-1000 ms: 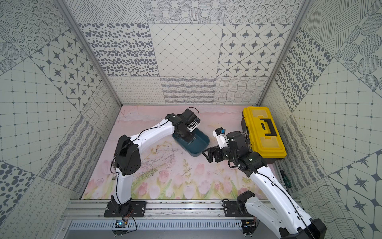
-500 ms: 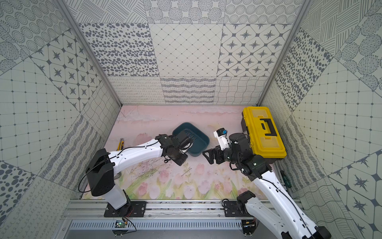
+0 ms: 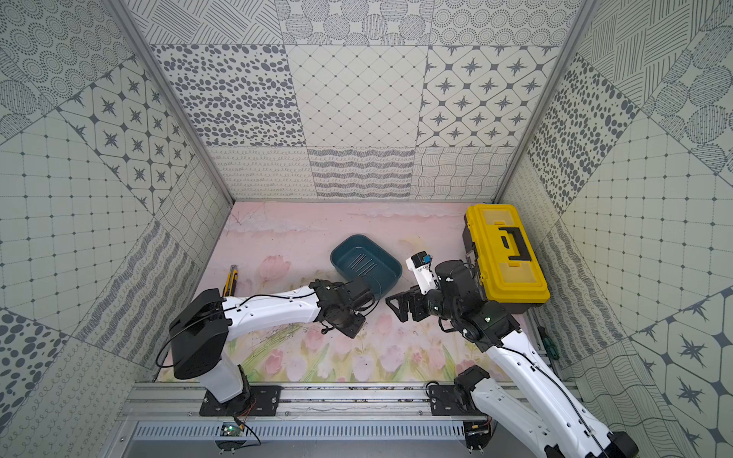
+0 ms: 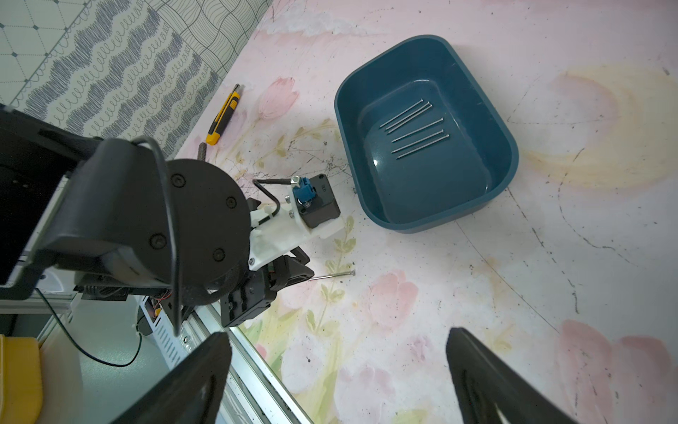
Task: Put the nails on the desktop into the storage box
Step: Pick up the nail from the center of the board.
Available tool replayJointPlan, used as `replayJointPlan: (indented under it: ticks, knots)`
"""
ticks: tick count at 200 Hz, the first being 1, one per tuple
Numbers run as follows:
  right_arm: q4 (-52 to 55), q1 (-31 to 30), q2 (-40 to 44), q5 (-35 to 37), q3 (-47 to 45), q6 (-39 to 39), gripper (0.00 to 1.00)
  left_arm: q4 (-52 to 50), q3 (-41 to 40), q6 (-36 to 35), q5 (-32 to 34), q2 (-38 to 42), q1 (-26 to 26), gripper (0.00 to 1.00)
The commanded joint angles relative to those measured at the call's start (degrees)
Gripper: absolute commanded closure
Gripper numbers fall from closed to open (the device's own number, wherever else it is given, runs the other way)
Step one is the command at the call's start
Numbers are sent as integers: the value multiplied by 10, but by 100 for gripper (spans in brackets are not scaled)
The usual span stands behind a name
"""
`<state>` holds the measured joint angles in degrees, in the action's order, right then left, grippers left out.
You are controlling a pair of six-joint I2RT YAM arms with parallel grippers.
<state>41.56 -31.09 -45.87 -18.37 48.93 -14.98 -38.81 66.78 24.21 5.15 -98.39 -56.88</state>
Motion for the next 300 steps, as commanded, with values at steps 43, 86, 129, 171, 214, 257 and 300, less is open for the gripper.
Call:
replayJointPlan:
  ticks: [43, 86, 129, 171, 214, 257, 300]
  knots:
    - [-13, -7, 5, 13, -11, -12, 3, 44, 5, 30, -10, -40, -4, 81]
    - [-14, -7, 4, 13, -11, -12, 3, 67, 3, 22, -19, -52, -5, 82]
    - [-14, -7, 3, 14, -12, -12, 3, 60, 9, -15, -9, -64, -5, 82]
    - [-14, -7, 4, 15, -11, -12, 3, 37, 20, -51, 10, -68, -5, 82]
    - [-13, -7, 2, 17, -9, -13, 3, 25, 29, -74, 8, -75, -5, 81]
    - [-11, -7, 3, 19, -8, -14, 3, 19, 34, -88, 4, -83, -4, 79]
    - [-10, -7, 5, 20, -7, -14, 3, 13, 41, -98, -2, -93, 0, 79]
